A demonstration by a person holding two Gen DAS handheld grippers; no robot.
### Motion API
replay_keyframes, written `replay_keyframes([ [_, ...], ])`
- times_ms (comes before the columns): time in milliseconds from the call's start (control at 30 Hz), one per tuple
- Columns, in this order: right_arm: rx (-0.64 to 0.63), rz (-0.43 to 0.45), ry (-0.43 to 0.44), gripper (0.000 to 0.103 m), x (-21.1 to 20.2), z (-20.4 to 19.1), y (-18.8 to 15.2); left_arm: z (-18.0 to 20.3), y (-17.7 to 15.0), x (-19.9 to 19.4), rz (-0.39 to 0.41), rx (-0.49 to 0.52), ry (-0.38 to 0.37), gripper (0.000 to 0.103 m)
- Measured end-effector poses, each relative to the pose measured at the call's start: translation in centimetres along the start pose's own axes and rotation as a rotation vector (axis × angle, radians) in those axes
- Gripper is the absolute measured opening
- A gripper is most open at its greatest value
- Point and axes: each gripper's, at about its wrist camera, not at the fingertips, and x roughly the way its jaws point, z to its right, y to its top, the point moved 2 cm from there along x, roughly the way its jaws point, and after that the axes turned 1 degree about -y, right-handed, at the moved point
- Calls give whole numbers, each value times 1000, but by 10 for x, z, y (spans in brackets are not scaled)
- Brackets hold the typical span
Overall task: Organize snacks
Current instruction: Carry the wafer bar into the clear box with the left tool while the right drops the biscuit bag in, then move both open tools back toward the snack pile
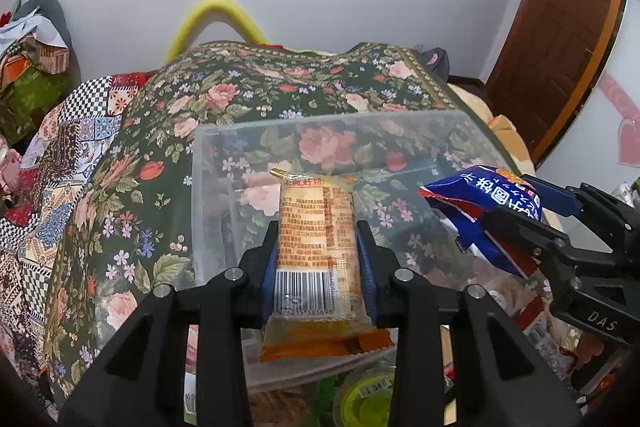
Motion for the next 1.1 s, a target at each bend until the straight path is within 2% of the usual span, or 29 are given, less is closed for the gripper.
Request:
replay_keyframes([
  [200, 16, -41, 5, 58, 4, 3, -3, -5, -1, -6, -17, -39, -40, 46],
  [467, -14, 59, -31, 64, -43, 7, 7, -11, 1, -74, 90, 4, -29, 57],
  [667, 1, 113, -29, 65, -79, 14, 5, -31, -16, -116, 120, 9, 13, 60],
  [867, 3, 118, -56, 66, -95, 20, -14, -60, -49, -127, 80, -21, 66, 62],
  [1100, 30, 28, -80, 66, -88, 32, -56, -95, -93, -110, -13, -97, 98, 62],
])
